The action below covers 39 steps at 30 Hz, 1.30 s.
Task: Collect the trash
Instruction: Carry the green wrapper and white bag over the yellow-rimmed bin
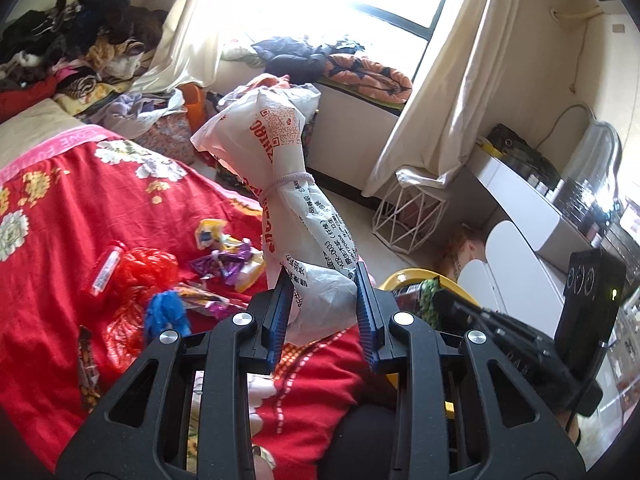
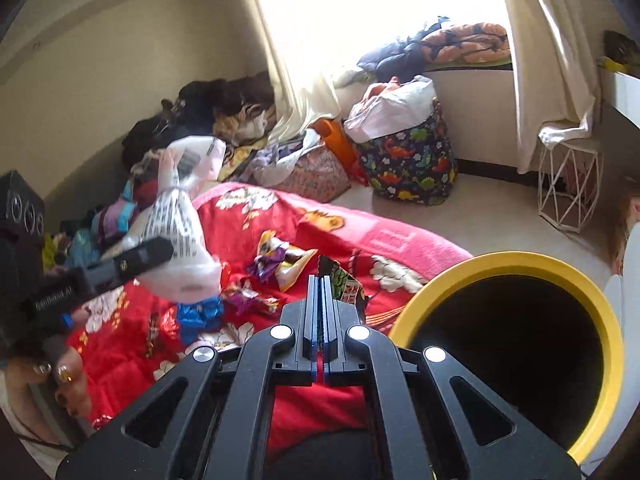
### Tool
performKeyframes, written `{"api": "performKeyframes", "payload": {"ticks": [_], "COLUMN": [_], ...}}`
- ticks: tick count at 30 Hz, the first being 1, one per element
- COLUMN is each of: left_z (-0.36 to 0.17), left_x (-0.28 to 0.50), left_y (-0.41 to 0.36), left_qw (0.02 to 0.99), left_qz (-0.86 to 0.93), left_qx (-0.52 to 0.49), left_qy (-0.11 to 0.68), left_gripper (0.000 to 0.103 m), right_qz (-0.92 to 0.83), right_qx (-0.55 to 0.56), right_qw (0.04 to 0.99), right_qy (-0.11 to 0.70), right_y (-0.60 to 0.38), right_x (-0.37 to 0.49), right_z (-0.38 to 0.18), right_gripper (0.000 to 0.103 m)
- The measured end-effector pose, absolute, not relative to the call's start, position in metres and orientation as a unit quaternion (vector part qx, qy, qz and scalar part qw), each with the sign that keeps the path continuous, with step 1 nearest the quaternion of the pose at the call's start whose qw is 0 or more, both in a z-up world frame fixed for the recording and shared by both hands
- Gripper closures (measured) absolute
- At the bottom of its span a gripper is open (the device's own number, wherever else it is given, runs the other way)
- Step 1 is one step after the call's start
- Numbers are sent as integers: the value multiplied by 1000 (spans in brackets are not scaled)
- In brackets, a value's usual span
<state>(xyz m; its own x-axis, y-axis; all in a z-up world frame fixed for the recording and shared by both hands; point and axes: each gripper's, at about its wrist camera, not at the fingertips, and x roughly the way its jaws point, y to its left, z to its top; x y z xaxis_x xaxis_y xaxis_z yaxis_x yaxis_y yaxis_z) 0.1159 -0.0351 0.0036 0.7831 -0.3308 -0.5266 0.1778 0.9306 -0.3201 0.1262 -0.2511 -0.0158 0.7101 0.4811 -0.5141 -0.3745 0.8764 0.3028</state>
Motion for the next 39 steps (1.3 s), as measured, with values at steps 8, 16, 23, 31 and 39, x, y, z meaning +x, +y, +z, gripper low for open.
{"api": "performKeyframes", "payload": {"ticks": [8,16,23,31,39], "left_z": [5,4,0,-6,-15], "left_x": [113,109,106,104,103], "left_y": [-62,-92,-111,-129,-150], "left_qw": [933,928,924,919,911], "left_qz": [-162,-189,-207,-224,-243], "left_qx": [-109,-92,-80,-69,-58], "left_qy": [302,307,311,318,328], "left_gripper": [79,79,79,79,79], "right_qz": [205,176,147,121,99], "right_qx": [114,136,158,178,201], "right_qw": [928,934,937,938,935], "right_qy": [289,279,275,271,275], "right_y": [-288,-322,-350,-375,-399], "right_x": [119,117,118,118,119], "right_z": [-5,-2,-4,-7,-15], "right_gripper": [102,102,102,102,102]}}
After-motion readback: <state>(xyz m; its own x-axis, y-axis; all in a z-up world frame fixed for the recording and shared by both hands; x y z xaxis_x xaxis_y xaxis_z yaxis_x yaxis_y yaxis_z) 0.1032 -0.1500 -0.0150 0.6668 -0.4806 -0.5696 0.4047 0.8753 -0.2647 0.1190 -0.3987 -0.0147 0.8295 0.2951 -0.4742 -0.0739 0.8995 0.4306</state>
